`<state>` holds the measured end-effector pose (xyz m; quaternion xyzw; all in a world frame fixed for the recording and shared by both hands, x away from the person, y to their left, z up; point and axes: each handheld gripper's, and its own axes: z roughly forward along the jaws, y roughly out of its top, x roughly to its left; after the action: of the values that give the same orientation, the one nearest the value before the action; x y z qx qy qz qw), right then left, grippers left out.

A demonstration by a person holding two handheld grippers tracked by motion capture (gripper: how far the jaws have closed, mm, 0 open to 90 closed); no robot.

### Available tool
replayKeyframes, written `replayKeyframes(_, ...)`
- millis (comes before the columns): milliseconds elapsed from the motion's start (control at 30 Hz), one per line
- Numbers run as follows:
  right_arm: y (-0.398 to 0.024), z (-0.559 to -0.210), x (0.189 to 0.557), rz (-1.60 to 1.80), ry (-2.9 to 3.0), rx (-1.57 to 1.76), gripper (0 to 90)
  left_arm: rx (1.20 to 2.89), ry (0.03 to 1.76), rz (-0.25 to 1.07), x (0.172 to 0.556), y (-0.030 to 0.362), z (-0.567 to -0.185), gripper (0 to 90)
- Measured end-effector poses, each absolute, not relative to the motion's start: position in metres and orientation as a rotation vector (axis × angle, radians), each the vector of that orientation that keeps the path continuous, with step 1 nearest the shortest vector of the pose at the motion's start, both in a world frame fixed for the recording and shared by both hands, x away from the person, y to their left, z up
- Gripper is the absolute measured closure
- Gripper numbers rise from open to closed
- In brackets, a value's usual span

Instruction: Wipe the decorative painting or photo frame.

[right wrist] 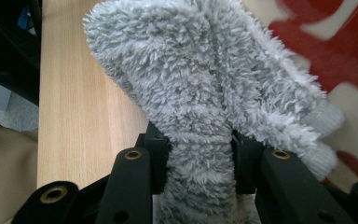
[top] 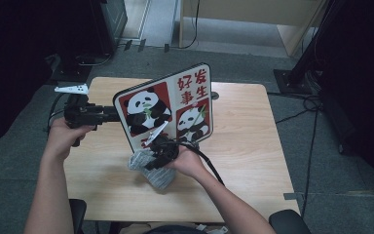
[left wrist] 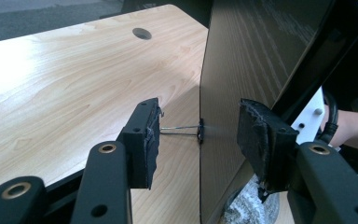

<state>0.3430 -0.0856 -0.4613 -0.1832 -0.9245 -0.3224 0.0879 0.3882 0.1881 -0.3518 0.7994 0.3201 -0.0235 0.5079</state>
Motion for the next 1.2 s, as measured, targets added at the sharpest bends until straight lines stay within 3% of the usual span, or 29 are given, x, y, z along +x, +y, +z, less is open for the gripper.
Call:
replayKeyframes(733,-0.088,-0.464,0.341,-0.912,-2.739,-0.559,67.8,1.930,0.781,-0.047,0.389,0.190,-0.353,42.6)
replayKeyframes(1200,-0.081,-0.414,0.336,-1.031,-2.757,-0.486,68.0,1.927,0.805,-0.021,0.386,0.196,-0.349,34.8)
